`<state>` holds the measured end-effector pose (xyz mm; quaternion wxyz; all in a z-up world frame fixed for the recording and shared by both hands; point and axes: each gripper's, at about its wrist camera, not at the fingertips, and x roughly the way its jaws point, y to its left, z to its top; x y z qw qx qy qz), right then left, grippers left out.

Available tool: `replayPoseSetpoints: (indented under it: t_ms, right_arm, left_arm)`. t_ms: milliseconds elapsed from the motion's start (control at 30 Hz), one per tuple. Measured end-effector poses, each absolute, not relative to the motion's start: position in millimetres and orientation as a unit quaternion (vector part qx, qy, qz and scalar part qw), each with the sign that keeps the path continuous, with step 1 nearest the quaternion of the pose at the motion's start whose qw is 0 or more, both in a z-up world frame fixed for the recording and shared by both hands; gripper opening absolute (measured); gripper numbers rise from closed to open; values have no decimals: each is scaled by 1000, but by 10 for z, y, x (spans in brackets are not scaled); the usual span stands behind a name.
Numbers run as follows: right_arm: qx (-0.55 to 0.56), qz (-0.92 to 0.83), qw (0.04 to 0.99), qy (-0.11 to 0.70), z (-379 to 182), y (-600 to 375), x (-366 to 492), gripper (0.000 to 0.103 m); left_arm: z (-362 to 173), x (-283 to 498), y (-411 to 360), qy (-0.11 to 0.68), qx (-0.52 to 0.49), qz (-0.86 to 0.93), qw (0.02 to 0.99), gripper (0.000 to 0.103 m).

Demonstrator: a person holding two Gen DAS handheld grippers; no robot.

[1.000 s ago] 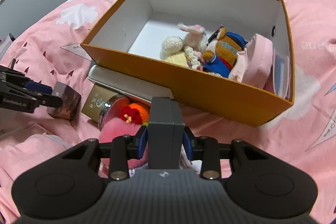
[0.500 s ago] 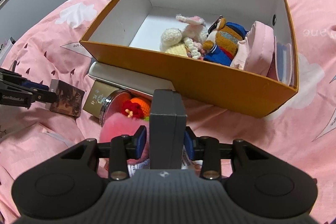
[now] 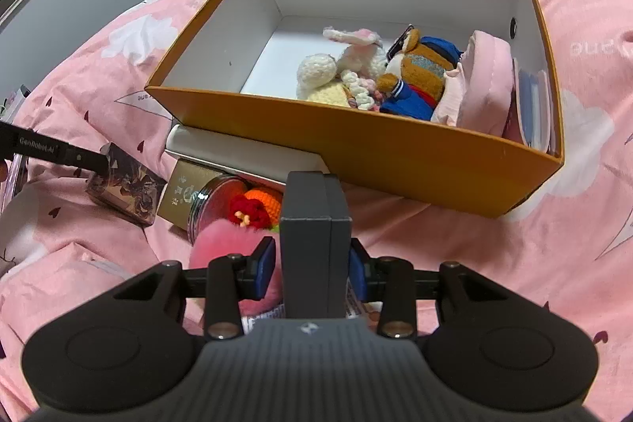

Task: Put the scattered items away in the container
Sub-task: 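Lift the printed grey box with the left gripper while the right gripper lifts the dark box, then carry the printed box with the left gripper while the right gripper carries the dark box into the box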

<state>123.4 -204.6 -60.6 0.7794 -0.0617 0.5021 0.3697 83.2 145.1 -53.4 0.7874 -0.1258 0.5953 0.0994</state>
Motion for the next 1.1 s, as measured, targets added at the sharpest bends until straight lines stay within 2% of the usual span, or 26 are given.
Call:
replayPoseSetpoints:
  t_ms: [467, 533, 600, 800, 1100]
  right_arm:
    - [-56, 359, 774, 518, -653, -2080, 1198, 45]
    - [-56, 355, 775, 520, -664, -2086, 1179, 37]
    - [-52, 353, 778, 518, -649, -2104, 1158, 37]
    - [-47, 349, 800, 487, -391, -2179, 1151, 36]
    - [0, 364, 815, 450, 160, -2378, 1247, 36]
  left_arm:
    - [-641, 825, 1398, 606, -121, 99, 780, 29]
    - [-623, 823, 1373, 602, -117, 97, 784, 29]
    - [-583, 819, 1336, 596, -110, 92, 790, 28]
    - [-357, 820, 1232, 562, -88, 74, 819, 26]
    - [209, 813, 1148, 502, -104, 5, 859, 26]
